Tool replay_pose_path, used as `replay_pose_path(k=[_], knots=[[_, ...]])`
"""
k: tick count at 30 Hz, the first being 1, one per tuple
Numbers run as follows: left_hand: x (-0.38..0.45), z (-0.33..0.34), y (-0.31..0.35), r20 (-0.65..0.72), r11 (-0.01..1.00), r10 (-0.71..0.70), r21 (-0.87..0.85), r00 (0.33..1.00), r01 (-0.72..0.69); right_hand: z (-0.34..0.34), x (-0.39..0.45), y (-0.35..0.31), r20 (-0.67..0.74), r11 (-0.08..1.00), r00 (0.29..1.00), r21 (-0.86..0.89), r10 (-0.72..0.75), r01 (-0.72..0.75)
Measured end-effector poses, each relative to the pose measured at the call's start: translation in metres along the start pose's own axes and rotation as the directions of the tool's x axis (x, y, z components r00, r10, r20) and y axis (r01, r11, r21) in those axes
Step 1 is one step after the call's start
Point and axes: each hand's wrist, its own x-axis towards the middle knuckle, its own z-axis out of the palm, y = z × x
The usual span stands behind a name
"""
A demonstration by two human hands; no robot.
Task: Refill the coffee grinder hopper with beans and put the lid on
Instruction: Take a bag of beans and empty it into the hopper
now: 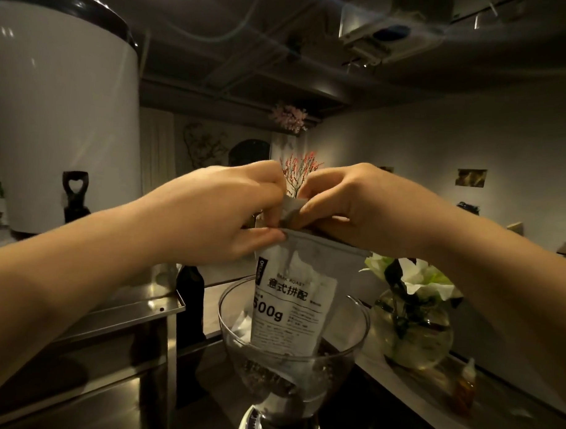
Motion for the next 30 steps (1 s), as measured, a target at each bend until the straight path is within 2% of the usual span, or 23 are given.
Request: replay_pose_path(k=[2,6,8,10,12,14,15,17,20,24,26,28,30], knots=[[-0.002,0.008,-0.001,0.019,0.969,-0.116,-0.218,0.993,0.117,0.002,0.001,-0.001,0.045,0.996,0.999,-0.085,-0.006,0.01],[-0.005,0.024,0.005,-0.086,0.831,-0.3,-0.512,0.95,0.216,0.003,-0.001,-0.002,0.107,0.986,0.992,-0.164,0.061,-0.043],[-0.005,0.031,0.008,-0.13,0.705,-0.427,-0.668,0.895,0.24,-0.001,-0.003,0.001,0.085,0.992,0.992,-0.092,0.096,-0.088],[-0.004,0.036,0.012,-0.132,0.544,-0.534,-0.81,0.835,0.219,-0.006,-0.005,0.003,0.041,0.977,0.983,0.111,0.18,-0.183],[-0.002,0.038,0.015,-0.094,0.391,-0.577,-0.904,0.811,0.173,-0.008,-0.006,0.003,-0.018,0.943,0.972,0.248,0.232,-0.221],[0.0,0.038,0.017,-0.039,0.264,-0.599,-0.953,0.8,0.15,-0.007,-0.007,0.004,-0.096,0.938,0.961,0.263,0.259,-0.226],[0.001,0.038,0.018,-0.021,0.252,-0.605,-0.953,0.796,0.166,-0.005,-0.007,0.005,-0.134,0.93,0.95,0.279,0.282,-0.237],[0.002,0.038,0.017,0.008,0.301,-0.591,-0.926,0.806,0.23,-0.003,-0.009,0.006,-0.18,0.893,0.918,0.358,0.352,-0.272],[0.002,0.04,0.017,0.033,0.331,-0.563,-0.906,0.826,0.262,-0.002,-0.011,0.006,-0.161,0.86,0.907,0.416,0.389,-0.295],[-0.002,0.044,0.018,-0.042,0.55,-0.504,-0.786,0.863,0.283,0.001,-0.013,0.003,-0.137,0.875,0.908,0.355,0.397,-0.329],[-0.005,0.047,0.02,-0.078,0.626,-0.463,-0.734,0.883,0.263,0.005,-0.014,0.002,-0.129,0.891,0.916,0.316,0.38,-0.325],[-0.007,0.048,0.02,-0.083,0.611,-0.455,-0.753,0.887,0.244,0.007,-0.014,0.001,-0.126,0.914,0.932,0.276,0.341,-0.297],[-0.009,0.047,0.017,-0.014,0.503,-0.438,-0.833,0.899,0.232,0.006,-0.015,0.002,-0.13,0.915,0.938,0.299,0.321,-0.272]])
